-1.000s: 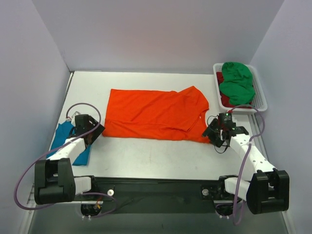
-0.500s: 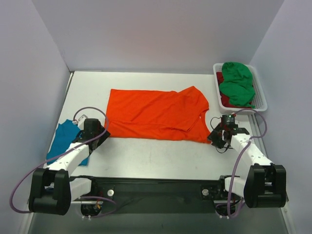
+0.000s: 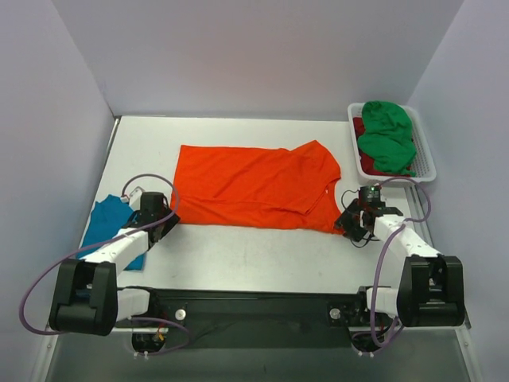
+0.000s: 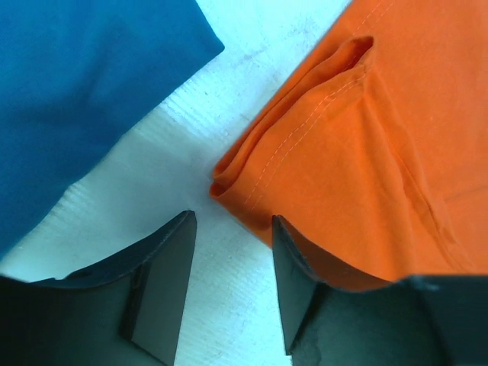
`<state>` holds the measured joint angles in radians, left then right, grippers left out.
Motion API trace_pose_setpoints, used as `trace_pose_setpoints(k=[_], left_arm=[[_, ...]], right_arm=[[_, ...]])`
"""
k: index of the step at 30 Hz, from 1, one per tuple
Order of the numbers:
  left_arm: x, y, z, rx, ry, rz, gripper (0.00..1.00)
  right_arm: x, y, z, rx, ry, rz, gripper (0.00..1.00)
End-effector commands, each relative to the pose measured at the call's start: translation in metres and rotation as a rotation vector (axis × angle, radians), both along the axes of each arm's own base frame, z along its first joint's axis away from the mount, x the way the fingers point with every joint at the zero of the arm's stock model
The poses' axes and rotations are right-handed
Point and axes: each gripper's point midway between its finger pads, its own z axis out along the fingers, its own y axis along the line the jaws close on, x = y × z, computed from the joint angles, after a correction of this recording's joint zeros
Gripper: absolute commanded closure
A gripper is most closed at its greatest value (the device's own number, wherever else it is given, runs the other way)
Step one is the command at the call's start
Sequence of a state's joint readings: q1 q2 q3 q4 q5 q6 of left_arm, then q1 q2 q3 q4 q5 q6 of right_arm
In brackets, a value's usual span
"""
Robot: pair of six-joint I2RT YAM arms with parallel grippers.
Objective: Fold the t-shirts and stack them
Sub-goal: Fold the flattened tshirt in 1/3 of the way
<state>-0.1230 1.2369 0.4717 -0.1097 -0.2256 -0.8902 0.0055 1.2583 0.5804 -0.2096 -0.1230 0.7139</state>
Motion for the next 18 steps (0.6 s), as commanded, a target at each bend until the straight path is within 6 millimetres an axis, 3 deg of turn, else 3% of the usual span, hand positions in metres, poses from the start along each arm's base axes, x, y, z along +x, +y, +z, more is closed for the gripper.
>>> trace_pose_setpoints(k=[1,7,9,12,13,15,18], left_arm=[[0.018,-0.002,0.009,-0.008,-0.059,0.017,0.49],[0.024,-0.002,0.005,-0.004,-0.058,0.012,0.62],[0.031,-0.003,0.009,-0.007,-0.084,0.01,0.74],[0.034,-0.004,0.011,-0.008,-0.091,0.004,0.87],[0.034,-0.003,0.012,-0.006,-0.092,0.004,0.89],[0.034,-0.003,0.014,-0.004,-0.093,0.007,0.99],[0.028,0.001,0.014,0.013,-0.061,0.01,1.0]], right_arm=[[-0.004,0.0,-0.006,0.008,0.022,-0.003,0.6],[-0.003,-0.003,-0.009,-0.01,0.025,-0.005,0.6],[-0.001,-0.002,-0.01,-0.009,0.03,0.001,0.63],[0.004,-0.002,-0.01,-0.01,0.033,0.015,0.72],[0.007,-0.003,-0.009,-0.017,0.033,0.016,0.81],[0.01,-0.009,-0.008,-0.021,0.031,0.003,0.89],[0.011,-0.017,-0.002,-0.026,0.031,-0.007,1.0]])
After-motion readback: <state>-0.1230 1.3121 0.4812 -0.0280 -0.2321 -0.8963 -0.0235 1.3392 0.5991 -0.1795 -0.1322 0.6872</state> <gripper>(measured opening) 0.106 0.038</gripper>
